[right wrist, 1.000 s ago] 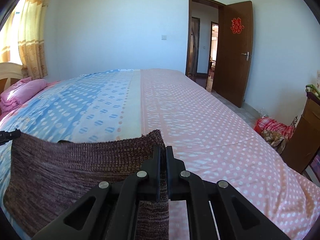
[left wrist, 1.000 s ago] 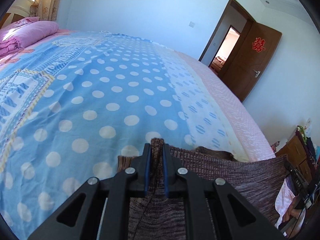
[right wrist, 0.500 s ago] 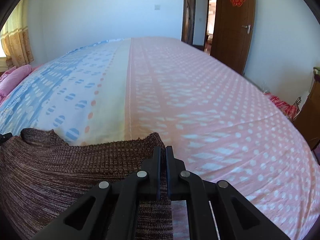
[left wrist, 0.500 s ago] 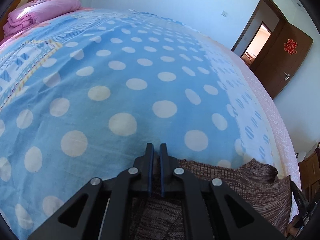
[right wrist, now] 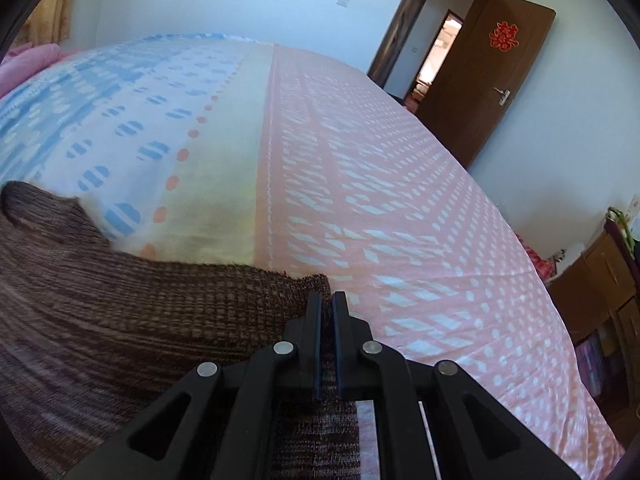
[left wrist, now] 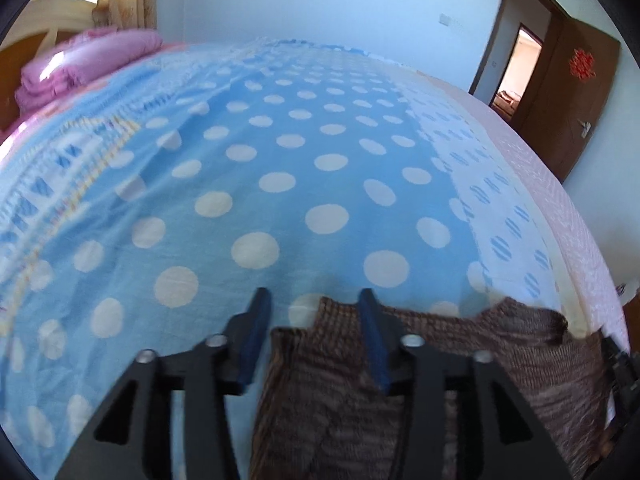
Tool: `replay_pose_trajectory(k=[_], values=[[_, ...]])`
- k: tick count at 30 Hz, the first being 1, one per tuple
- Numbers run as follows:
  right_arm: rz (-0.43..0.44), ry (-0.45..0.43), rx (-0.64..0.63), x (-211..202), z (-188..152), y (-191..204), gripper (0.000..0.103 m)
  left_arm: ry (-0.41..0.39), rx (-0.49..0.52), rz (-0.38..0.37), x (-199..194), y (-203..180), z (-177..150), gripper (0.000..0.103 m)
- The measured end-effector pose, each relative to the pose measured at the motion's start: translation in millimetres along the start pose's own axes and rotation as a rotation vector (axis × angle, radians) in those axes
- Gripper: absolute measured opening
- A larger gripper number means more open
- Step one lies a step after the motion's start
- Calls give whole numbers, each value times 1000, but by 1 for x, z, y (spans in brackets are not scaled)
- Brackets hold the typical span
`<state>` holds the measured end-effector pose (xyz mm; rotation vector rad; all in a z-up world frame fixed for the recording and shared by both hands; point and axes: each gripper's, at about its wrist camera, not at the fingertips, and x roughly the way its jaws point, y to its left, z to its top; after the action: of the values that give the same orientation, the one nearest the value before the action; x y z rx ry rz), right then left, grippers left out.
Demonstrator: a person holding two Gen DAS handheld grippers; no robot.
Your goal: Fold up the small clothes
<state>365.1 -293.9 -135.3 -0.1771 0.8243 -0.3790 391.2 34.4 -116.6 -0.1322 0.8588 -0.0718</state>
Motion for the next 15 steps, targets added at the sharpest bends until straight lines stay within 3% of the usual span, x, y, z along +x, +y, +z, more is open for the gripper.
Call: replay_pose_trajectory(k=[2,4,5,8,10,11,15], values=[[12,-141,55,-36,-2,-10,5,-43,40,5,-21,-8,-5,73],[27,-255,128,-75,-9,-22,5,-67,72,17,-40,-16,-11,74],[52,-264,149,-88,-13,-25,5,-74,84,11,-48,-19,-15,74],[133,-230,171,-116,-36,-29,5,-91,119,12,-67,-31,-26,75],[164,-201,165,-128,-59,-27,5,-104,159,23,-76,-40,-38,82],[173,-189,164,-129,-68,-27,5,-106,170,25,-77,-43,-42,87],[210,-124,189,-120,-96,-26,5,-80,218,76,-68,-52,-62,88]])
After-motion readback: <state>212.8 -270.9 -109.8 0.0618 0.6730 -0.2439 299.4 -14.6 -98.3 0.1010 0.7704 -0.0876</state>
